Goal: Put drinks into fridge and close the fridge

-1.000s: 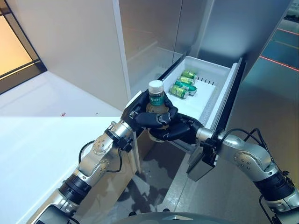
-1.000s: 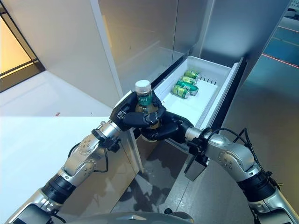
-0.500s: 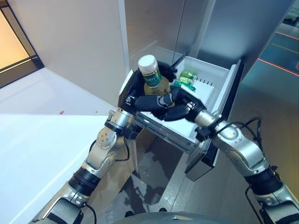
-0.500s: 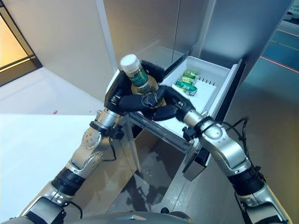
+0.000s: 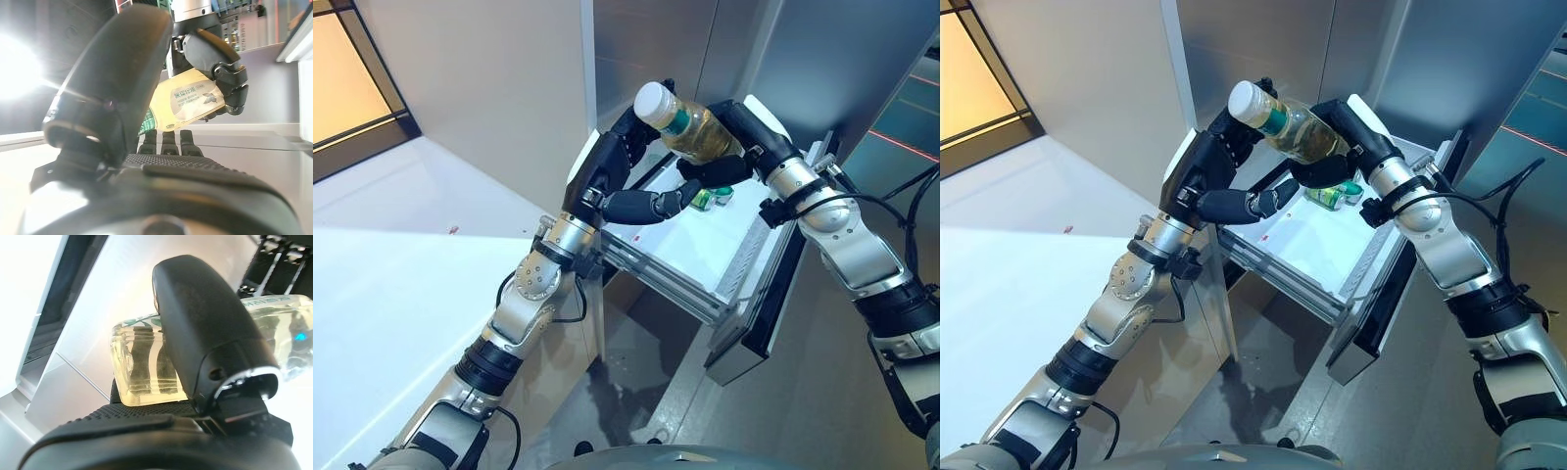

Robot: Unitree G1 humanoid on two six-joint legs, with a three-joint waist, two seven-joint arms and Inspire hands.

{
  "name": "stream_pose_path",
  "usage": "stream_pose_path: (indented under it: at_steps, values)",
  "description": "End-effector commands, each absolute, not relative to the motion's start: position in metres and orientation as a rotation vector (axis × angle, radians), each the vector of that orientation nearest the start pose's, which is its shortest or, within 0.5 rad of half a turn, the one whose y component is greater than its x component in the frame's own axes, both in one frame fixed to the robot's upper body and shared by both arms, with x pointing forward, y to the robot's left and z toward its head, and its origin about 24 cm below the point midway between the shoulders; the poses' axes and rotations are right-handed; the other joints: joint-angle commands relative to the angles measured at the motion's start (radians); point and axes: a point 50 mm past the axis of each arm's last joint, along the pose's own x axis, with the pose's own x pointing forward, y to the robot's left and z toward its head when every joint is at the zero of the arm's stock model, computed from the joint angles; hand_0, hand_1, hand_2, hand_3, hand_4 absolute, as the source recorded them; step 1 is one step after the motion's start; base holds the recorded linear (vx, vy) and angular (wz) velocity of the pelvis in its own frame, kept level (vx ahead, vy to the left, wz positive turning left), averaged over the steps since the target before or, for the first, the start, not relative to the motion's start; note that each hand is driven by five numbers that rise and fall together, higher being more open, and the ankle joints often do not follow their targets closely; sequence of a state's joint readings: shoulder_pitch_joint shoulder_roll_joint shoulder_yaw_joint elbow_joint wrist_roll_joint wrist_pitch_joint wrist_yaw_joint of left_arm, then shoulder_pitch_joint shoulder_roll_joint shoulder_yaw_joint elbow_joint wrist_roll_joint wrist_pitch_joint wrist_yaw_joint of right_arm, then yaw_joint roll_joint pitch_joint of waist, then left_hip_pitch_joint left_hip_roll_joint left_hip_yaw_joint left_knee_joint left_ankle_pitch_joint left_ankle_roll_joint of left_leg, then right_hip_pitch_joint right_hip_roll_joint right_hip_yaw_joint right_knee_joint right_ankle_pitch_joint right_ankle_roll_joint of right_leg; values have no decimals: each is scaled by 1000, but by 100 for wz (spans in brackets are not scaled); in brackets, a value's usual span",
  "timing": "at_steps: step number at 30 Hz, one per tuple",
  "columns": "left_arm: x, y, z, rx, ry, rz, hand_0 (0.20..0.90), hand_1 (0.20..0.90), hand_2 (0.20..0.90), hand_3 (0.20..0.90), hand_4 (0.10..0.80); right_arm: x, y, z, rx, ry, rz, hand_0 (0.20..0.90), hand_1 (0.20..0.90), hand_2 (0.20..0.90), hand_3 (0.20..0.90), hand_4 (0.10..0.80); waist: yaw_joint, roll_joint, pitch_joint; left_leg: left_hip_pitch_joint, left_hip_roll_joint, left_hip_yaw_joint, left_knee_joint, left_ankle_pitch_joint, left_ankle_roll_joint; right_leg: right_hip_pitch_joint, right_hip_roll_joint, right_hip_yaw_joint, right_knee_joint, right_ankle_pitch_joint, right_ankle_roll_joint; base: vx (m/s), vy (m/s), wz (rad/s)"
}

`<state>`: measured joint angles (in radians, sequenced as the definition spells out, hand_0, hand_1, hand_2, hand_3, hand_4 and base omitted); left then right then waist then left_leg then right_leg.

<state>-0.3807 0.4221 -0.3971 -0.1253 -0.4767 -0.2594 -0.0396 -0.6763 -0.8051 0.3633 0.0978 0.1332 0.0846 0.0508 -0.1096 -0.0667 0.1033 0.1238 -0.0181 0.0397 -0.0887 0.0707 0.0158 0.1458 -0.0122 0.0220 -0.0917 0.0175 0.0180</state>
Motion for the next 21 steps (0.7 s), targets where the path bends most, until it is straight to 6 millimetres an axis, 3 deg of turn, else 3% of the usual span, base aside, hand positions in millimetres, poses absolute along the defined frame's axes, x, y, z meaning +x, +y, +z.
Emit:
stream_pose_path:
  at_steps: [1,4,8,12,15,20,21]
  values:
    - [249,83,208,-140,-827,-776,900,900,900,900,800,355,-294,295,-844,-349,-423,300,300,300,200,100,94,-18,-106,3,-18,-49,1,-81,19,-32,27,-61,24,31,5,22,-19,13]
    - [253,83,199,-173,-743,-810,900,900,900,900,800,359,-306,294,-860,-279,-453,300,300,300,200,100,109,-18,-106,-1,-19,-60,1,-76,17,-29,26,-74,22,30,4,35,-22,16]
    - [258,79,169,-319,-500,-896,900,900,900,900,800,365,-325,280,-844,-145,-482,300,300,300,200,100,140,-12,-98,-1,-18,-77,1,-75,10,-15,22,-104,16,21,1,48,-22,23]
    - [254,72,118,-578,-103,-978,900,900,900,900,800,365,-345,263,-838,-10,-523,300,300,300,200,100,170,-2,-89,-7,-16,-86,1,-67,3,-10,17,-136,13,17,-1,35,-15,25]
    - [235,67,71,-709,186,-1013,900,900,900,900,800,363,-358,252,-873,93,-550,300,300,300,200,100,193,9,-79,-19,-14,-92,1,-58,-3,-14,13,-159,11,15,-4,10,-6,36]
    - [217,76,22,-778,419,-959,900,900,900,900,800,360,-371,236,-965,231,-558,300,300,300,200,100,218,31,-54,-43,-9,-96,1,-43,-9,-25,8,-191,11,10,-7,-18,9,18]
    - [216,76,19,-776,437,-950,900,900,900,900,800,359,-372,234,-968,246,-554,300,300,300,200,100,219,32,-52,-45,-8,-97,1,-42,-9,-26,8,-193,10,9,-8,-29,9,23]
